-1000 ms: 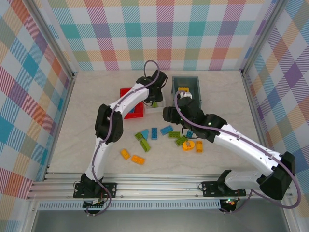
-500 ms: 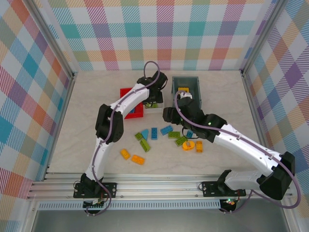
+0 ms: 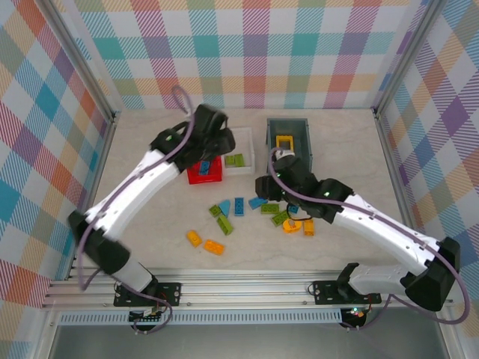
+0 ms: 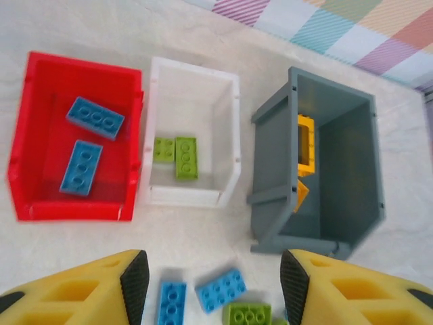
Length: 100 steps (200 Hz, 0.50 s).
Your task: Sort the legos into containers by color
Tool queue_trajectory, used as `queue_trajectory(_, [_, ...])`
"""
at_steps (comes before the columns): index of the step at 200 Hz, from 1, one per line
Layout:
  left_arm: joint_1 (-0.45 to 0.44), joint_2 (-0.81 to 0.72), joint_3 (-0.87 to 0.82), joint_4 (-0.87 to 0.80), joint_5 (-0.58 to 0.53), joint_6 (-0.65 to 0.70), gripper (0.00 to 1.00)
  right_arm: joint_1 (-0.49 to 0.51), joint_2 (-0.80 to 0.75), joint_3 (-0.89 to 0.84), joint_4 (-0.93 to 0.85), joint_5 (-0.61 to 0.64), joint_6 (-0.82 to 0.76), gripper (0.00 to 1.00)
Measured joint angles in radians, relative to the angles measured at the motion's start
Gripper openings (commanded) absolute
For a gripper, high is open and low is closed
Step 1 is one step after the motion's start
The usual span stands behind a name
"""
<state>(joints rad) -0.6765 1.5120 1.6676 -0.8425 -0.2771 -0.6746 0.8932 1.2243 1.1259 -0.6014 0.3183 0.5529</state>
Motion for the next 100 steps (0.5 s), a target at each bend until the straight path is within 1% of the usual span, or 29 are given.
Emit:
queue_trajectory(11, [-0.013, -0.124, -0.109, 0.002, -0.011, -0.032, 0.56, 0.056, 0.043, 0.008, -0.019, -0.005, -0.017, 0.66])
queue_trajectory(20, [-0.022, -0.222, -0.192, -0.008, -0.024, -0.065, 0.56, 0.126, 0.109, 0.024, -0.029, -0.021, -0.027, 0.68])
queue_trajectory(33, [-0.027, -0.353, -0.292, -0.029, -0.049, -0.106, 0.55, 0.195, 0.183, 0.04, -0.025, -0.048, -0.039, 0.69])
queue_trajectory(44, [-0.028, -0.483, -0.378, -0.069, -0.087, -0.151, 0.55, 0.271, 0.291, 0.077, -0.024, -0.085, -0.045, 0.7])
queue_trajectory(60, [-0.028, -0.662, -0.455, -0.137, -0.14, -0.207, 0.55, 0.344, 0.443, 0.163, -0.029, -0.111, -0.049, 0.72])
queue_trajectory(81, [-0.028, -0.897, -0.508, -0.224, -0.229, -0.272, 0.55, 0.397, 0.619, 0.294, -0.045, -0.134, -0.05, 0.75])
queue_trajectory(100, [-0.028, -1.058, -0.518, -0.285, -0.293, -0.31, 0.55, 0.401, 0.744, 0.407, -0.07, -0.14, -0.049, 0.75])
